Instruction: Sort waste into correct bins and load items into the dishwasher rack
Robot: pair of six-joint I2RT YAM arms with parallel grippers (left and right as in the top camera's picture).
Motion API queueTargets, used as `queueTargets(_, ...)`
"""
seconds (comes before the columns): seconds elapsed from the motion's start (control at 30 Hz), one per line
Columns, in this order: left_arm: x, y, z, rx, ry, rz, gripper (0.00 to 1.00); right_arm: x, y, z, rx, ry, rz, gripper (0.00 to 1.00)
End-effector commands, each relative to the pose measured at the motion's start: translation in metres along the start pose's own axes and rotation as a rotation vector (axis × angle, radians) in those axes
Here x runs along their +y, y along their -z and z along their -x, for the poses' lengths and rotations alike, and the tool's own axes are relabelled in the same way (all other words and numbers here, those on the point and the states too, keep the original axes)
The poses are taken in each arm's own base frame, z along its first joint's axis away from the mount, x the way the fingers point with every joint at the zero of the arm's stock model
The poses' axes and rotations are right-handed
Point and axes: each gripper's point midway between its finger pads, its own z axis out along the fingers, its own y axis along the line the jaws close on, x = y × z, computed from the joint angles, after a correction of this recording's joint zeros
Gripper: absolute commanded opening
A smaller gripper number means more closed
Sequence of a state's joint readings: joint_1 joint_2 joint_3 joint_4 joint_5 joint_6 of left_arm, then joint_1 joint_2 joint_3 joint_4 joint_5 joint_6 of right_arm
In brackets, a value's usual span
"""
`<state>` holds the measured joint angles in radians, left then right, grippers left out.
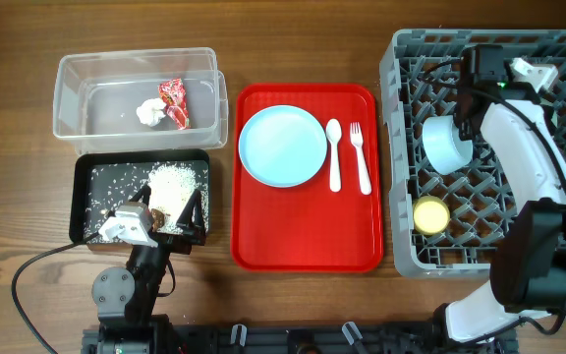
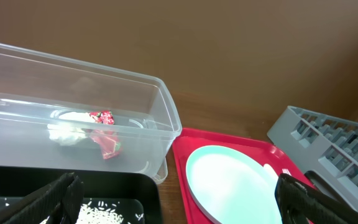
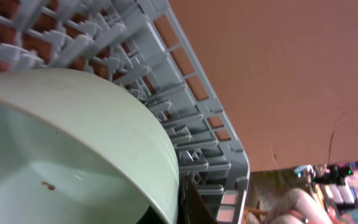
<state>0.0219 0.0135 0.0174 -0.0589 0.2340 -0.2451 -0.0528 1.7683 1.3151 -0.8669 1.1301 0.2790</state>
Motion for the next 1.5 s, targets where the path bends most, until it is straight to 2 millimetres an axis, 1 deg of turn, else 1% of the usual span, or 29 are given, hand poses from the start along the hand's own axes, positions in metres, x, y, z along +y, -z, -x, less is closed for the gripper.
queueTargets(0.0,0.002,0.0,-0.001,-0.007,-0.004,0.005,1.0,0.016,0.012,0.002,-0.035,0.062,-0.001,0.04)
queueTargets(0.13,0.002,0.0,-0.001,-0.007,-0.004,0.005,1.0,0.022,0.02,0.004,-0.056,0.075,0.012,0.04)
queueTargets(0.33,0.002,0.0,-0.001,-0.007,-0.004,0.005,1.0,0.026,0.026,0.001,-0.056,0.11,0.024,0.04)
queueTargets(0.37,0.002,0.0,-0.001,-0.007,-0.003,0.005,1.0,0.026,0.028,0.0,-0.056,0.118,0.025,0.05)
queueTargets(0.5,0.002,0.0,-0.001,-0.007,-0.004,0.005,1.0,0.035,0.031,-0.012,-0.021,0.121,0.083,0.16)
queueTargets(0.57,0.002,0.0,-0.001,-0.007,-0.003,0.005,1.0,0.037,0.031,-0.017,-0.001,0.11,0.099,0.15)
queueTargets(0.6,0.002,0.0,-0.001,-0.007,-0.004,0.005,1.0,0.037,0.031,-0.017,0.002,0.109,0.098,0.06)
queueTargets(0.63,0.002,0.0,-0.001,-0.007,-0.003,0.005,1.0,0.037,0.031,-0.017,0.002,0.11,0.096,0.04)
queueTargets(0.87,0.002,0.0,-0.001,-0.007,-0.003,0.005,1.0,0.017,0.027,-0.01,-0.031,0.106,-0.005,0.04)
queueTargets(0.93,0.002,0.0,-0.001,-0.007,-0.003,0.005,1.0,0.012,0.024,-0.008,-0.031,0.111,-0.028,0.04)
queueTargets(1.03,0.002,0.0,-0.001,-0.007,-0.003,0.005,1.0,-0.002,0.013,-0.005,-0.028,0.09,-0.089,0.04)
queueTargets(1.23,0.002,0.0,-0.001,-0.007,-0.003,0.005,1.0,-0.01,-0.001,-0.004,-0.003,0.075,-0.106,0.04)
queueTargets(1.47,0.002,0.0,-0.001,-0.007,-0.003,0.005,1.0,-0.011,-0.002,-0.005,0.002,0.105,-0.107,0.04)
